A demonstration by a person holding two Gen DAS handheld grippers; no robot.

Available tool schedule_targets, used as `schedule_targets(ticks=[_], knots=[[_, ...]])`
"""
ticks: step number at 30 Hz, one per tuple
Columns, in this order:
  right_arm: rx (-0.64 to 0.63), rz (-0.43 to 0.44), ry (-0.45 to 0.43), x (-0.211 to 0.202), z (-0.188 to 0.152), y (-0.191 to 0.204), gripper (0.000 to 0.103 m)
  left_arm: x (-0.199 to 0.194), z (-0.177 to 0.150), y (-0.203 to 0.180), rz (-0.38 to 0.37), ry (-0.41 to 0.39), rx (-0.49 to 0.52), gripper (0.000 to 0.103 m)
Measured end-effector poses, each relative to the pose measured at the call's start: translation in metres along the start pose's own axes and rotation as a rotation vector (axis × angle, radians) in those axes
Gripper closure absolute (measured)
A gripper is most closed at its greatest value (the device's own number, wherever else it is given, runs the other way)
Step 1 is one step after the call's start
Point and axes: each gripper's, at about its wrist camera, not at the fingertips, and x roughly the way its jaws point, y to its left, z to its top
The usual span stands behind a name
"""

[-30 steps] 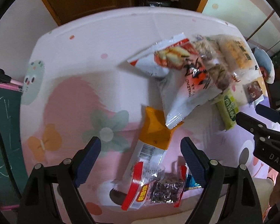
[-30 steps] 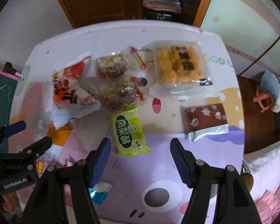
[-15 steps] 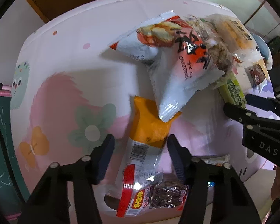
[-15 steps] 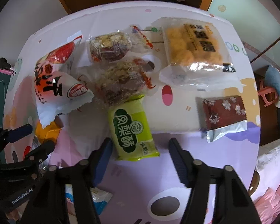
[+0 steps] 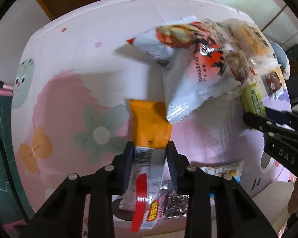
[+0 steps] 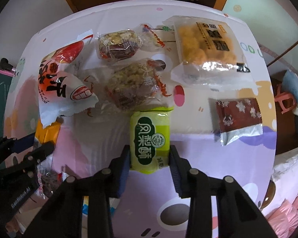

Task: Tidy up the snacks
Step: 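Grasp the orange OATS bar with the left gripper while the right grasps the green pack, then carry the OATS bar and green pack over the tray and release them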

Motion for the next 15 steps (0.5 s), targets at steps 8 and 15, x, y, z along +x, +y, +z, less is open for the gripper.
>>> schedule_targets(ticks=[8, 15], knots=[[0.037, 0.050, -0.036, -0.024, -0.016, -0.011, 0.066, -0.021, -0.005, 0.031, -0.005, -0.040, -0.085, 0.073], [0.061, 0.100, -0.099, -0.060, -0.024, -0.016, 0.066, -0.065, -0.014, 0.048, -0.007, -0.129, -0.136, 0.073]])
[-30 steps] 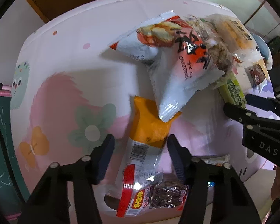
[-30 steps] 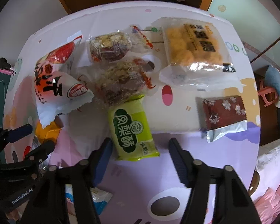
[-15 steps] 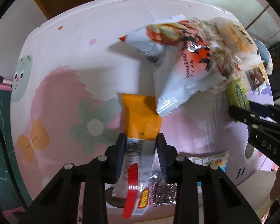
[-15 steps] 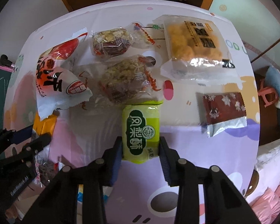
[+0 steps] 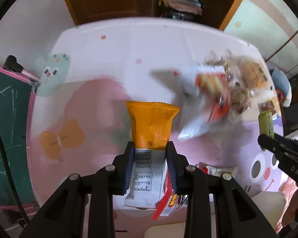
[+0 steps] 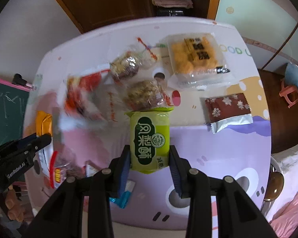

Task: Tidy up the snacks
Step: 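Carry the OATS bar and green pack over the tray and release them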

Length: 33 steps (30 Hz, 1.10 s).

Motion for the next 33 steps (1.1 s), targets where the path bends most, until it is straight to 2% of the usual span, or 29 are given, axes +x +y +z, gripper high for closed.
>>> schedule_targets(ticks=[7, 15, 24, 33], knots=[[-0.006, 0.050, -0.060, -0.039, -0.007, 0.003, 0.066, -0.045, 0.000, -0.014, -0.029, -0.091, 0.004, 0.073], [-0.051, 0.109, -0.158, -0.102, -0.025, 0.018, 0.066, -0.119, -0.022, -0.031, -0.083, -0.189, 0.050, 0.073], [-0.111, 0.157, -0.238, -0.171, -0.083, 0.030, 0.066, -0.197, -0.078, -0.052, -0.122, -0.278, 0.101, 0.073], [-0.164, 0.180, -0.245, -0.207, -0.148, 0.036, 0.066, -0.236, -0.151, -0.070, -0.150, -0.276, 0.148, 0.073]])
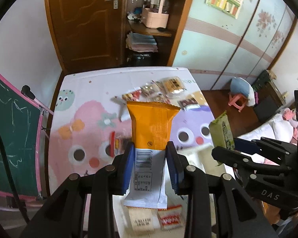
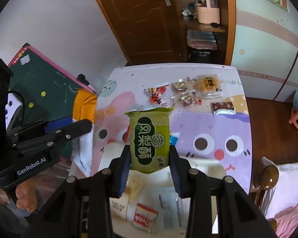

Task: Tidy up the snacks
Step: 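Carry the OATS bar and green pack over the tray and release them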

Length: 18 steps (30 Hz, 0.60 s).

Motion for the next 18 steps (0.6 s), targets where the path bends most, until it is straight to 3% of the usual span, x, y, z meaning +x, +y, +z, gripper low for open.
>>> schedule_targets(ticks=[7, 18], knots=[[-0.027, -0.019, 0.024, -0.014, -0.043, 0.011, 0.066, -0.015, -0.046, -0.023, -0.011, 0.026, 0.018, 0.073], [0.007, -0.128, 0.137, -0.001, -0.092, 0.001, 0.066, 0.012, -0.101, -0.039, 0.060, 0.107, 0.049, 0.072]])
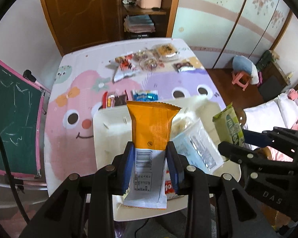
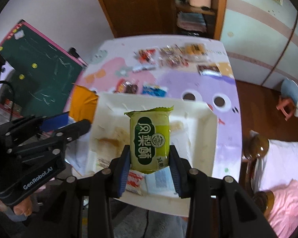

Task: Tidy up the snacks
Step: 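Carry the OATS bar and green pack over the tray and release them, then move both grippers back to the pile, left toward the apple-printed bag, right toward the red snowflake pack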

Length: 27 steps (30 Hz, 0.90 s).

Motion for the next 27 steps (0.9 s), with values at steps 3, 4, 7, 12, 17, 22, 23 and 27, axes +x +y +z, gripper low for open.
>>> schedule_targets(ticks=[3, 4, 7, 12, 17, 22, 23, 27], knots=[[0.013, -0.006, 0.030, 0.007, -0.008, -0.003, 0.065, 0.006, -0.007, -0.002, 0.018, 0.014, 0.002, 0.072], [0.014, -0.011, 0.038, 0.010, -0.009, -0.004, 0.065, 0.008, -0.009, -0.003, 0.025, 0.017, 0.004, 0.072], [0.014, -0.022, 0.064, 0.017, -0.013, -0.005, 0.065, 0.016, -0.015, -0.003, 0.022, 0.044, -0.006, 0.072], [0.002, -0.039, 0.095, 0.025, -0.019, -0.005, 0.065, 0.024, -0.020, -0.003, 0.034, 0.068, -0.012, 0.072], [-0.002, -0.045, 0.094, 0.025, -0.019, -0.005, 0.065, 0.029, -0.021, -0.002, 0.041, 0.086, -0.012, 0.071], [0.004, -0.052, 0.100, 0.025, -0.019, -0.006, 0.065, 0.031, -0.022, -0.004, 0.068, 0.093, -0.009, 0.028], [0.004, -0.052, 0.103, 0.026, -0.019, -0.006, 0.065, 0.030, -0.023, -0.004, 0.083, 0.082, -0.008, 0.018], [0.006, -0.050, 0.114, 0.027, -0.020, -0.006, 0.065, 0.030, -0.025, -0.009, 0.113, 0.077, 0.020, 0.018]])
